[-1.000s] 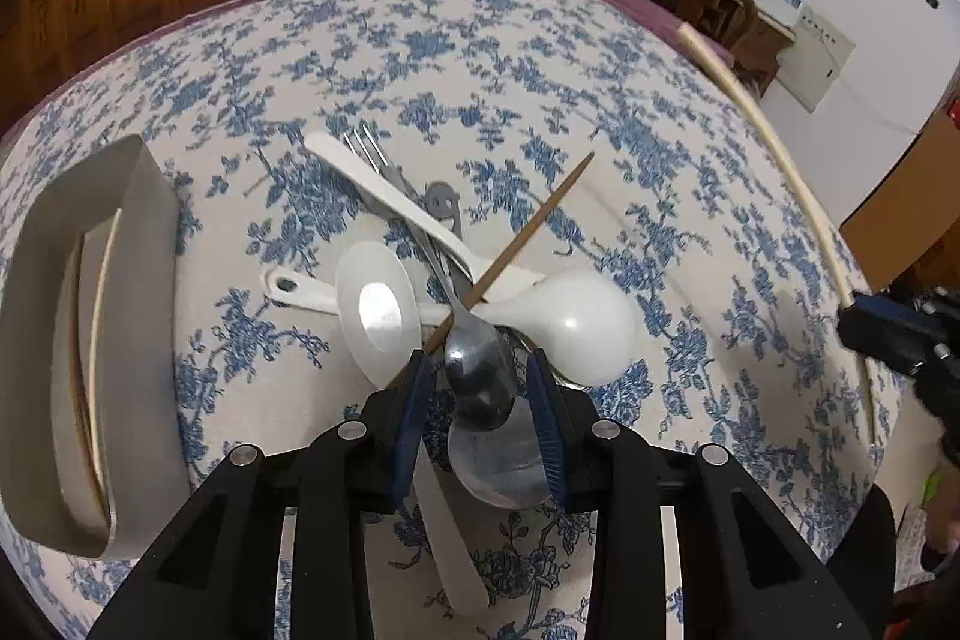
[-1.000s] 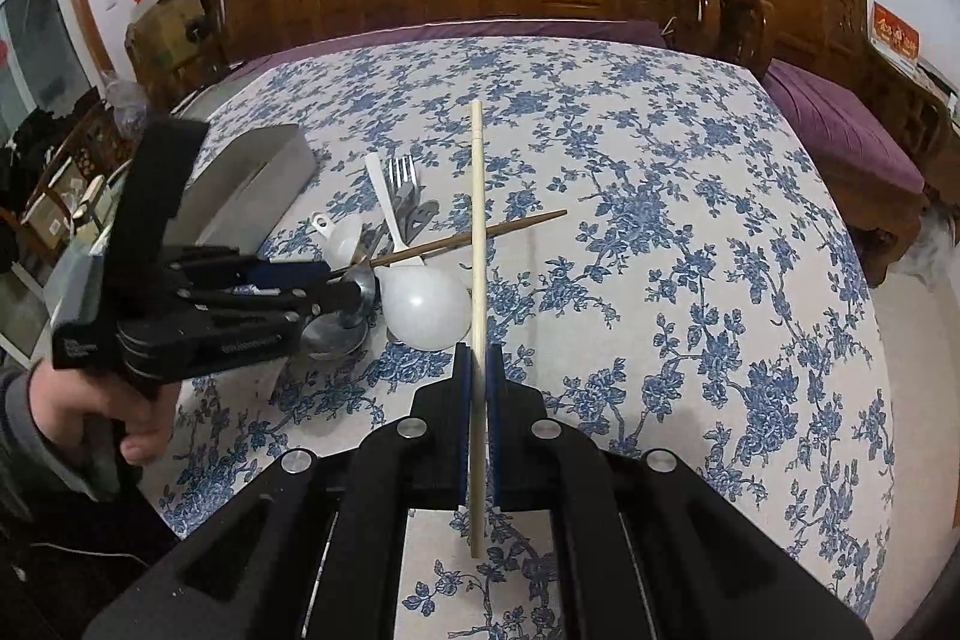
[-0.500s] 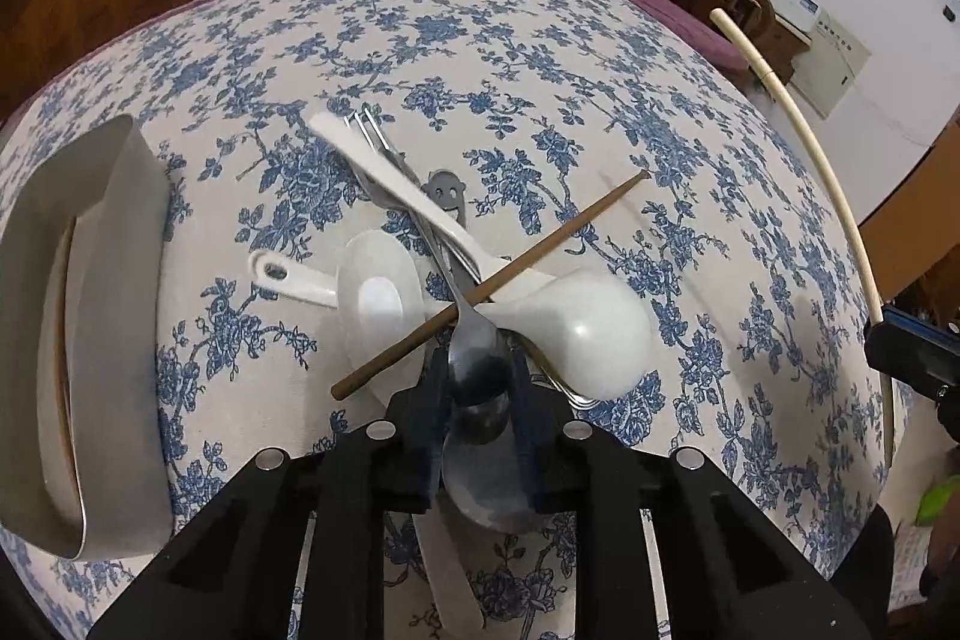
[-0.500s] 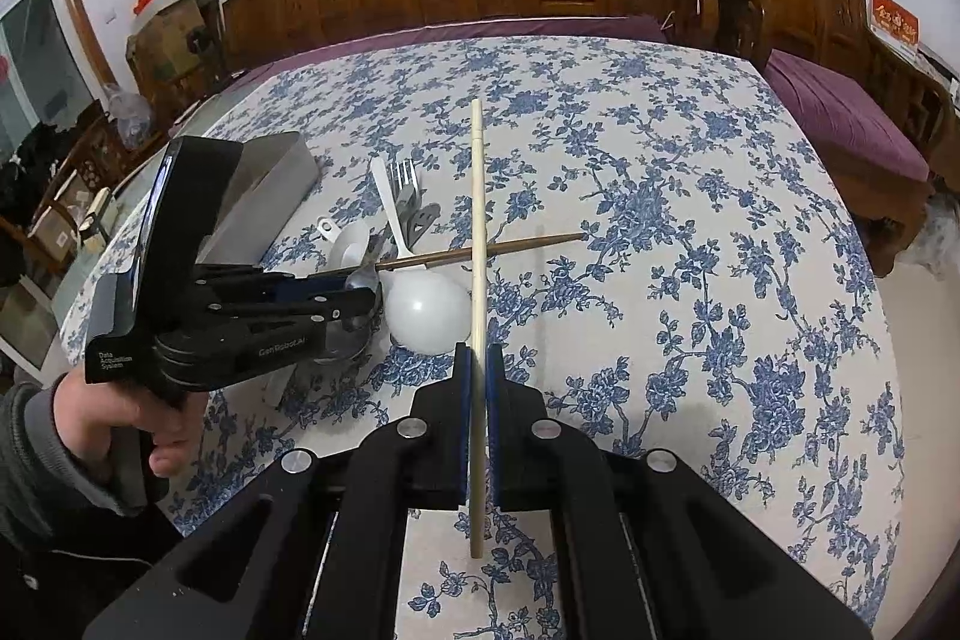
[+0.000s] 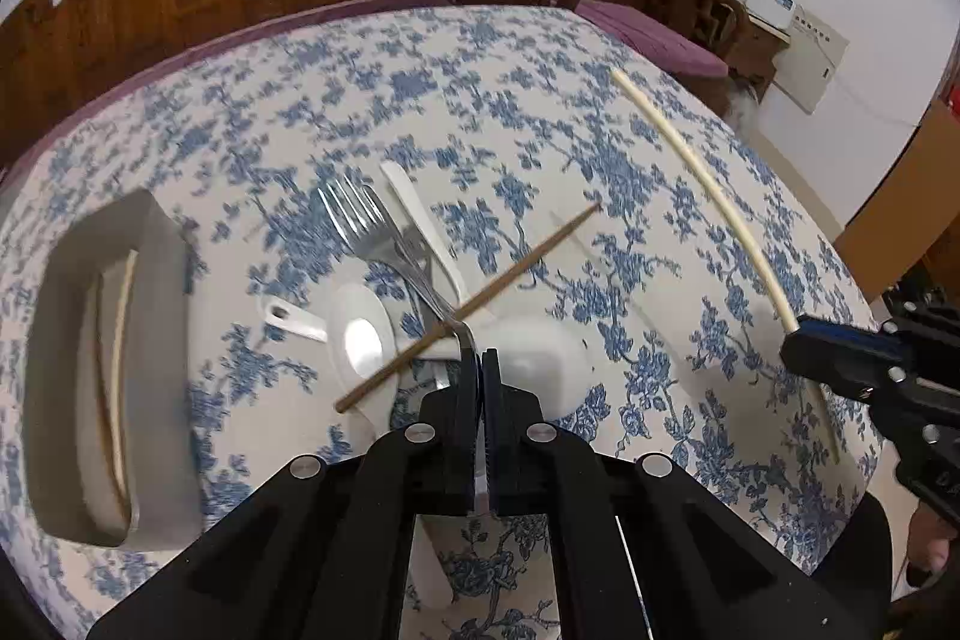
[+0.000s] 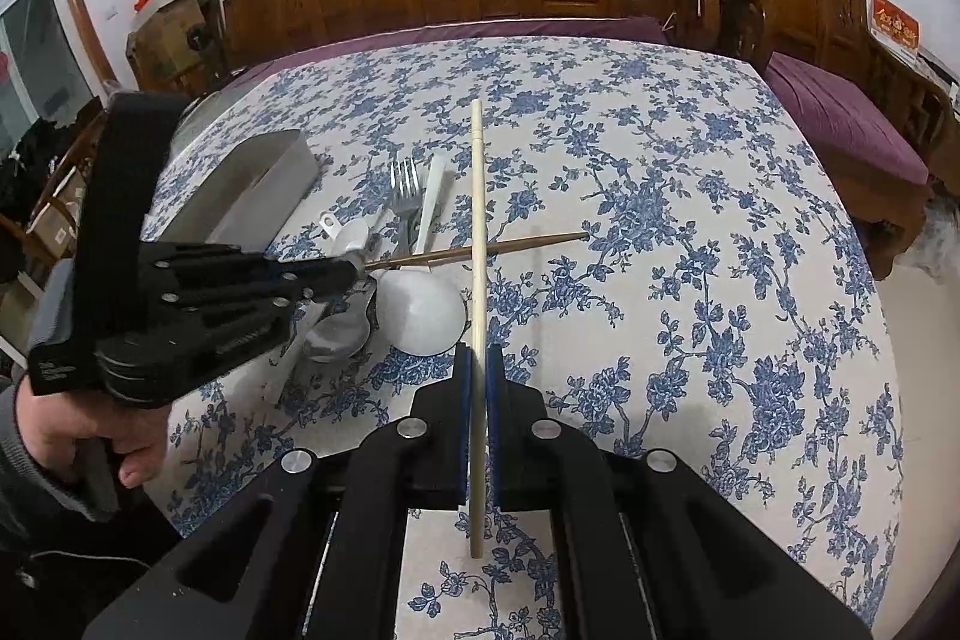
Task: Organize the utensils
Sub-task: 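Carry the metal spoon into the tray and open the left tool while the right tool holds the chopstick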
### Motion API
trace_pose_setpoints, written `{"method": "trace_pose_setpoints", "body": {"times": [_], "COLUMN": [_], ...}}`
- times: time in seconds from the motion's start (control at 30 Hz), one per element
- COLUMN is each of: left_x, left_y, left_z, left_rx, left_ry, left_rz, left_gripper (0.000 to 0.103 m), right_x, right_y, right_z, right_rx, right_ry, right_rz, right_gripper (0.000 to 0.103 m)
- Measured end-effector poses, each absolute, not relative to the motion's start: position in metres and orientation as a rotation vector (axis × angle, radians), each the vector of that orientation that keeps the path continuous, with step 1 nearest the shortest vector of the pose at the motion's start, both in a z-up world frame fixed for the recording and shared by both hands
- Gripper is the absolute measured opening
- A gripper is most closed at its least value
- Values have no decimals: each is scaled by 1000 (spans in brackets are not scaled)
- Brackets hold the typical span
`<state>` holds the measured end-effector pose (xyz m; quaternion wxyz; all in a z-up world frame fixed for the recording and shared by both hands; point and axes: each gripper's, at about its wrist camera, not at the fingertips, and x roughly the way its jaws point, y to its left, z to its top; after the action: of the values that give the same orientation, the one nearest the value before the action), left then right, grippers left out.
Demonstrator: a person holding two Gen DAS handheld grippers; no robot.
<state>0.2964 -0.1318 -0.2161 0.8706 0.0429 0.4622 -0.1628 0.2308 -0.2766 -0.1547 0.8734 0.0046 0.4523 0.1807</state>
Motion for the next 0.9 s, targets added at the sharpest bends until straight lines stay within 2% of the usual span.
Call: {"method": "trace_pose_setpoints", "body": {"times": [0.9], "left_x": [256], "left_y": [-51], "left_z": [-155], "left_rx": [98], "left_ry": [848], "left_rz": [-296], "left_gripper": [1], "right_x": [220], "right_y": [-221], "right_z": [-134], "right_rx": [-28], "right_ry": [892], "right_rz": [448], "right_gripper": [6]}}
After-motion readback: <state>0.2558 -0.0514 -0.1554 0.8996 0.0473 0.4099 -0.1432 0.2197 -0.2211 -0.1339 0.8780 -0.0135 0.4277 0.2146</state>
